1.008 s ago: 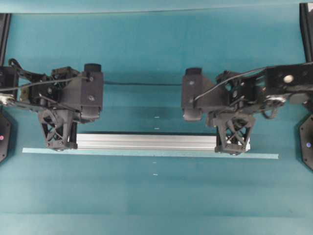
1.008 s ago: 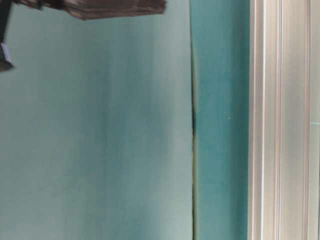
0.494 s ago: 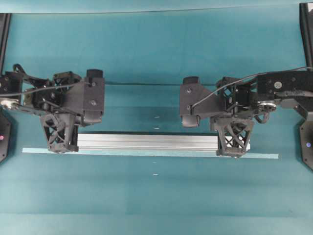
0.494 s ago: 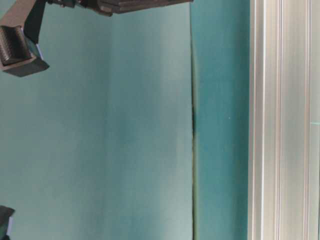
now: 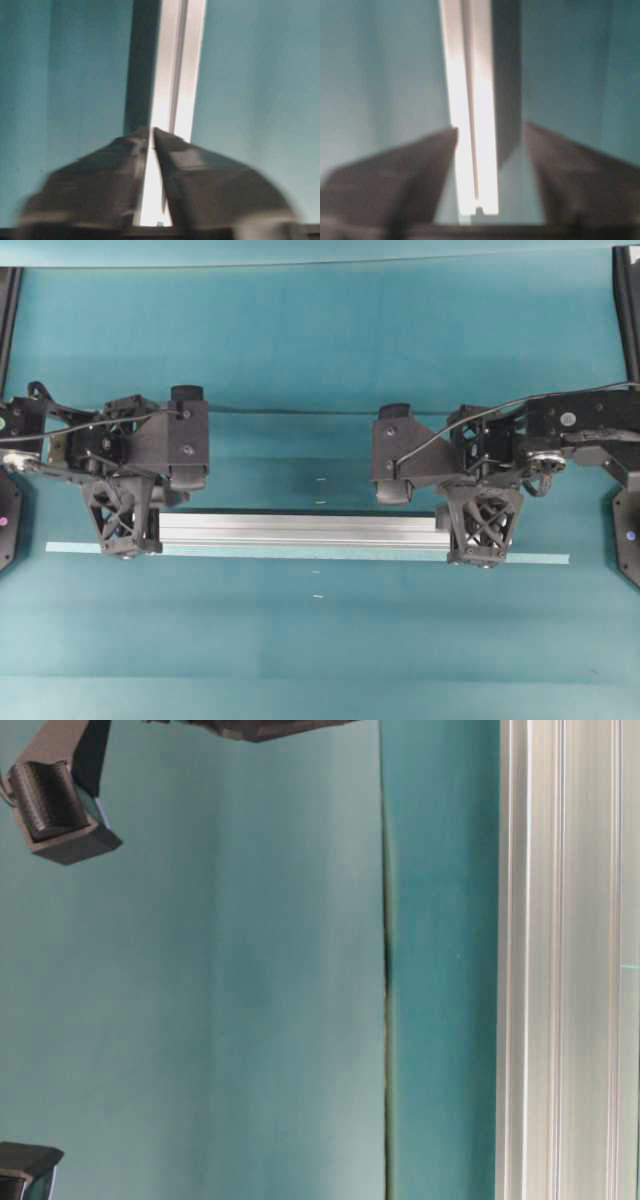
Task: Lift the metal rail with both hands and move it towards you.
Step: 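Lower both open grippers over the rail near each end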
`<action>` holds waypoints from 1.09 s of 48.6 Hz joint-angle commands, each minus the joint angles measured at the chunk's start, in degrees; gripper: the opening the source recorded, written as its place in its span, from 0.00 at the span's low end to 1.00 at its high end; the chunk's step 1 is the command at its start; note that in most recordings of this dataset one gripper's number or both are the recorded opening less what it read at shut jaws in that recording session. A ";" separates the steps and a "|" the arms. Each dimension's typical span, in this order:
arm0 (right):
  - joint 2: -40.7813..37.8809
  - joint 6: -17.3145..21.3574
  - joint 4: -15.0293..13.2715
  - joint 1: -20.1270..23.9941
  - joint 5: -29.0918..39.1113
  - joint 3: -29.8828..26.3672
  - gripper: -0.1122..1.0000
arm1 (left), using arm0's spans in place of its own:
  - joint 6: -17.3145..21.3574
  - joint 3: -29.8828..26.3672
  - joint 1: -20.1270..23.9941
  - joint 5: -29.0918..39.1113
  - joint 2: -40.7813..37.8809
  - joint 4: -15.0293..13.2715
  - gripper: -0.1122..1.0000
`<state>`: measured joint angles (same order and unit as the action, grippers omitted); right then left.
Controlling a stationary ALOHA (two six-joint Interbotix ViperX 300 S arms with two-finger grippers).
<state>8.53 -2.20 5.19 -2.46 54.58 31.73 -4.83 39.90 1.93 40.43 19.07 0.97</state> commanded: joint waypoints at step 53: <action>-0.62 2.11 -0.35 2.90 -9.05 6.59 1.00 | -2.99 4.04 -3.08 -6.77 -5.10 0.18 1.00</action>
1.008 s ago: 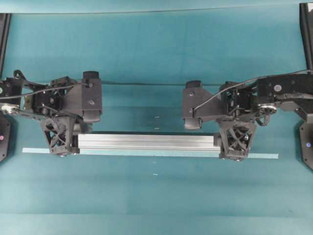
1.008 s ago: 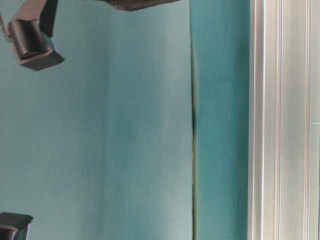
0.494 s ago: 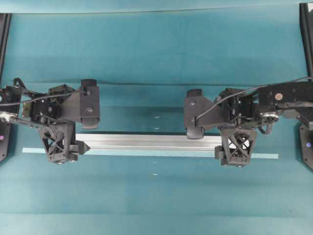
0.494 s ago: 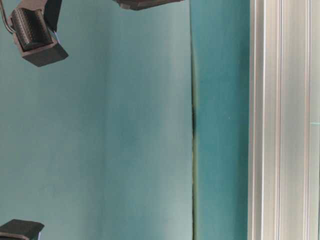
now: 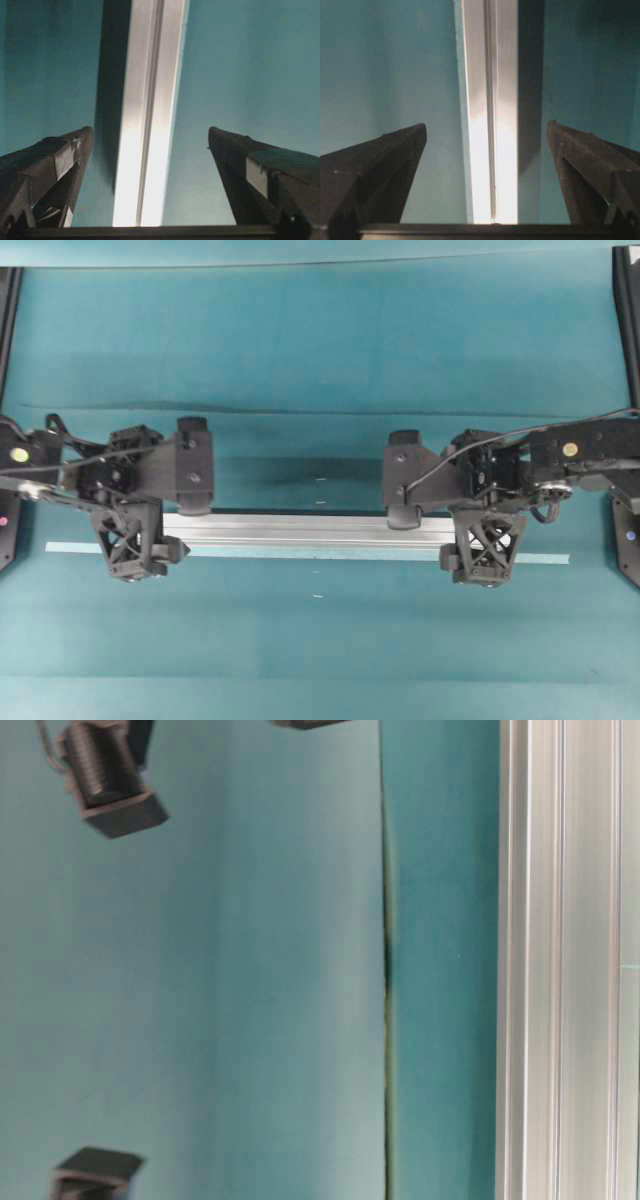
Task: Lift the metal rail with both hands and move it towards you.
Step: 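Lower both open grippers over the rail near each end, then close both grippers on the silver rail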
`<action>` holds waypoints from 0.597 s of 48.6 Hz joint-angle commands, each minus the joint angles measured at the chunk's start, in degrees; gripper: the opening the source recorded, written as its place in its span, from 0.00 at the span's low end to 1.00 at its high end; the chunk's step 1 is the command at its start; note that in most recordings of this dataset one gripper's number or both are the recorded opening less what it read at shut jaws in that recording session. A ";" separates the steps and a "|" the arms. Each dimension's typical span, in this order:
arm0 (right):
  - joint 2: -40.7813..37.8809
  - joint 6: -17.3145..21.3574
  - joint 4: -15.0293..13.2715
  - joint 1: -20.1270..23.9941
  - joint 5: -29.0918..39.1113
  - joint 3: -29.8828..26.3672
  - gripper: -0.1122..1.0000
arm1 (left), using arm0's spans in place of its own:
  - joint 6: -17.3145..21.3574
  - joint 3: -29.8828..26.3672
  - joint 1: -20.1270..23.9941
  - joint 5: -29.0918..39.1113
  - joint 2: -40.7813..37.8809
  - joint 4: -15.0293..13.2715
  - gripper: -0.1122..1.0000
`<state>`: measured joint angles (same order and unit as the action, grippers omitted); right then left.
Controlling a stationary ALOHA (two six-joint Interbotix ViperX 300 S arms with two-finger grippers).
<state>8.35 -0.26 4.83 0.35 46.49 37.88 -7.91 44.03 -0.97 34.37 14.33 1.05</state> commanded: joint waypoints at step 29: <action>-3.16 0.09 0.00 0.09 -10.99 6.50 1.00 | 0.18 2.72 -0.26 -7.29 -4.83 0.09 1.00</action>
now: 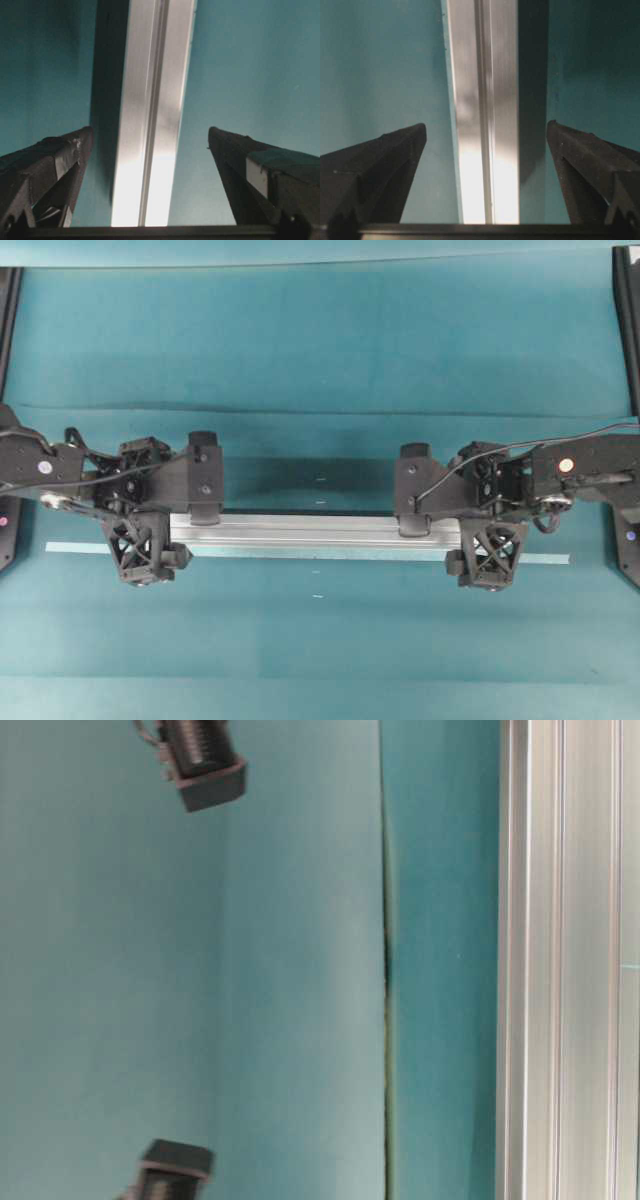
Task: Lift the metal rail with both hands and move it towards you.
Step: 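Close both grippers on the silver rail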
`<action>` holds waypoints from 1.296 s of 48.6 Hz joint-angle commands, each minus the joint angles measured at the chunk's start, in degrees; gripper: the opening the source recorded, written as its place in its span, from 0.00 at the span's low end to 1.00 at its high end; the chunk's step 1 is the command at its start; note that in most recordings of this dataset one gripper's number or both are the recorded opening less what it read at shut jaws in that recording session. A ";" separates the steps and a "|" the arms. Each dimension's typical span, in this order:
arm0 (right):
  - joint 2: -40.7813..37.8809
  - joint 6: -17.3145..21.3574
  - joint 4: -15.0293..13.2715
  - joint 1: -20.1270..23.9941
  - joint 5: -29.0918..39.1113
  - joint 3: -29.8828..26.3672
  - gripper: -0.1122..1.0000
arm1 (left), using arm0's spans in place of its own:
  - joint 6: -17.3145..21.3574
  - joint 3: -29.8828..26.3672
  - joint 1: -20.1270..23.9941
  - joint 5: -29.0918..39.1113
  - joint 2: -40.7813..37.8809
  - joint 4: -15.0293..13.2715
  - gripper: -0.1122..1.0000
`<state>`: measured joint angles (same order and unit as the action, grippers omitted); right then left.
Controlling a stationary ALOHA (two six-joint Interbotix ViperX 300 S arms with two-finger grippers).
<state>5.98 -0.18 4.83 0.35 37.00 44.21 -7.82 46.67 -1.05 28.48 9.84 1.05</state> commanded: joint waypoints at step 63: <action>-5.45 0.26 0.00 0.09 -9.23 3.25 0.62 | -0.26 1.85 -0.09 -11.43 -5.80 0.09 0.49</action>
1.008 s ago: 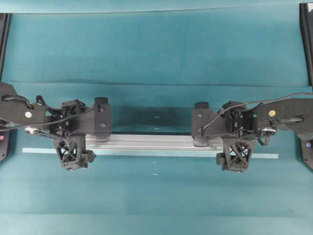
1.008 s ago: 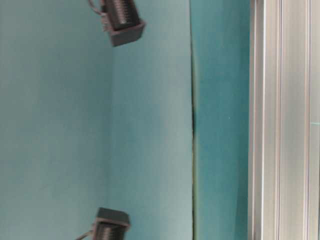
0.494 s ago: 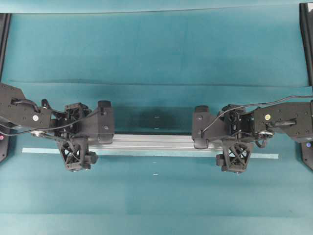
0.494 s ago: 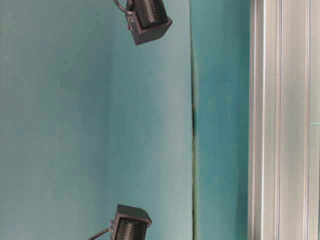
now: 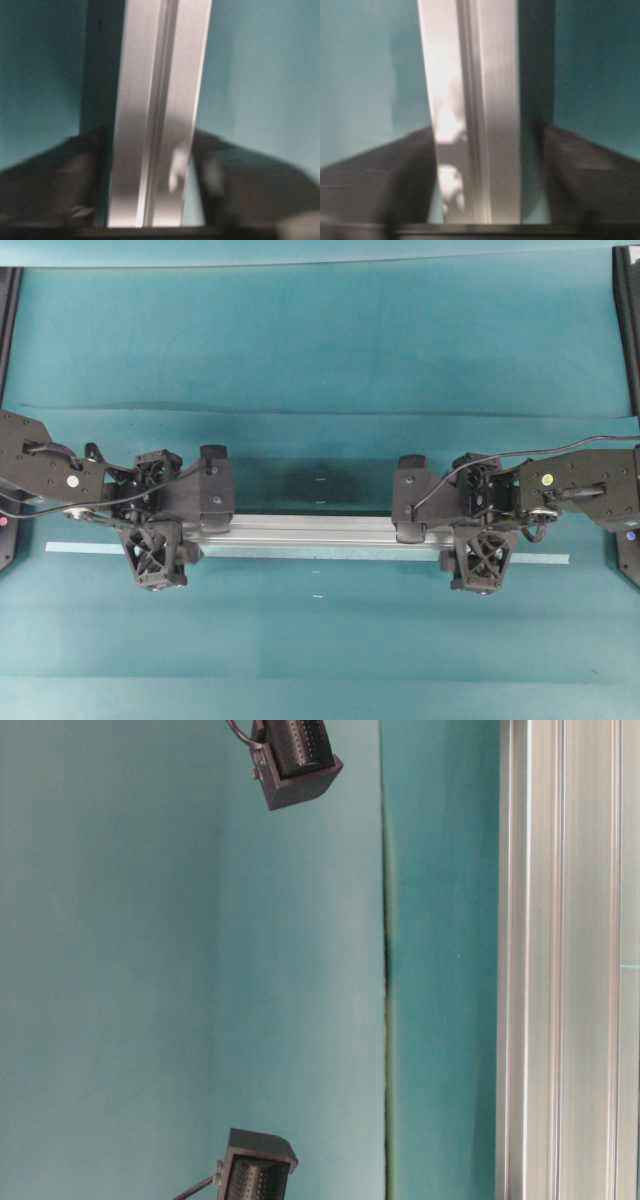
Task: Lift the metal rail with both hands and move it towards you.
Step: 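Close both grippers on the silver rail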
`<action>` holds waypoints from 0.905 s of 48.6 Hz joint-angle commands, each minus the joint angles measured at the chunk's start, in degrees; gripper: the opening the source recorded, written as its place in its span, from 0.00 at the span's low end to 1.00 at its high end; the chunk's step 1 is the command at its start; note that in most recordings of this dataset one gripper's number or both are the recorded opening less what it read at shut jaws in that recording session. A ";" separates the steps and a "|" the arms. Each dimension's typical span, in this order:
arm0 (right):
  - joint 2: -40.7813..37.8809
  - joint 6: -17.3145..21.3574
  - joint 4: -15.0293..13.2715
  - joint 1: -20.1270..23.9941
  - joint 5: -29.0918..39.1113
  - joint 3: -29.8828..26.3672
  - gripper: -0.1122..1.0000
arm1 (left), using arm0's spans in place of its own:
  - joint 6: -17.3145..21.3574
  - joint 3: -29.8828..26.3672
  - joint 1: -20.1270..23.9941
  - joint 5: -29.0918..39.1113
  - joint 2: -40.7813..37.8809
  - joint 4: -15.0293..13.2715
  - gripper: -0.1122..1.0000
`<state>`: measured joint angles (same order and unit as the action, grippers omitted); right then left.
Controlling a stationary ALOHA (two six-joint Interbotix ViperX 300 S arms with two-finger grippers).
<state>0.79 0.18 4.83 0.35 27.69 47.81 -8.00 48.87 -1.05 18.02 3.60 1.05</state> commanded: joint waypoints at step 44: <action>-0.35 1.58 1.05 -0.35 0.88 -0.97 0.44 | 0.44 -0.18 0.18 -1.14 0.88 0.09 0.37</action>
<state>0.62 0.88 5.27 0.26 28.21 47.46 -7.47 49.31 -1.32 16.70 3.69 1.32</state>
